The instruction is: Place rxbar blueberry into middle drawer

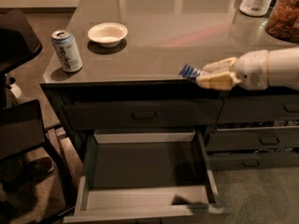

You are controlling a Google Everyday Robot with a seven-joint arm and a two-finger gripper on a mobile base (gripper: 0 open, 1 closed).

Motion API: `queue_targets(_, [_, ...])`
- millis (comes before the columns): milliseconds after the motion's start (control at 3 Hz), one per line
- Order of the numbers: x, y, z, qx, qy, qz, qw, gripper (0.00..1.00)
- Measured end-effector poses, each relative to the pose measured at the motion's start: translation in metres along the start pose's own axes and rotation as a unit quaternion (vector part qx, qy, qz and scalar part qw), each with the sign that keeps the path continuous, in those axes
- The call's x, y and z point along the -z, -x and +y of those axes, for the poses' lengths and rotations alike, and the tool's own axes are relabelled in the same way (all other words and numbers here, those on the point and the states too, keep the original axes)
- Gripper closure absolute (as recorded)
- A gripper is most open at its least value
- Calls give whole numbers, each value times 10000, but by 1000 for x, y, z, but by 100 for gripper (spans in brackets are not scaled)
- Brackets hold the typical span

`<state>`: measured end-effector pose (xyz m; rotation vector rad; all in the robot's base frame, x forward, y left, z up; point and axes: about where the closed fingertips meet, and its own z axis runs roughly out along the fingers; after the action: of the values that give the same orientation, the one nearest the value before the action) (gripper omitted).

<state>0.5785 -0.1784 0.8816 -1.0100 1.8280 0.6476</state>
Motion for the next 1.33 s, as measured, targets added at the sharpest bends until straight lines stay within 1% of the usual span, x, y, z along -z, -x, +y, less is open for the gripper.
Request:
queue_targets(333, [-3, -46, 27, -69, 260, 212, 9994, 100])
queue_targets(667, [-26, -94, 44, -116, 407, 640, 9970, 100])
queue_targets(1000, [-53, -142, 56, -110, 447, 1021, 9937, 100])
queue_targets(1333, [-85, -207, 69, -196, 312, 1383, 9897, 100])
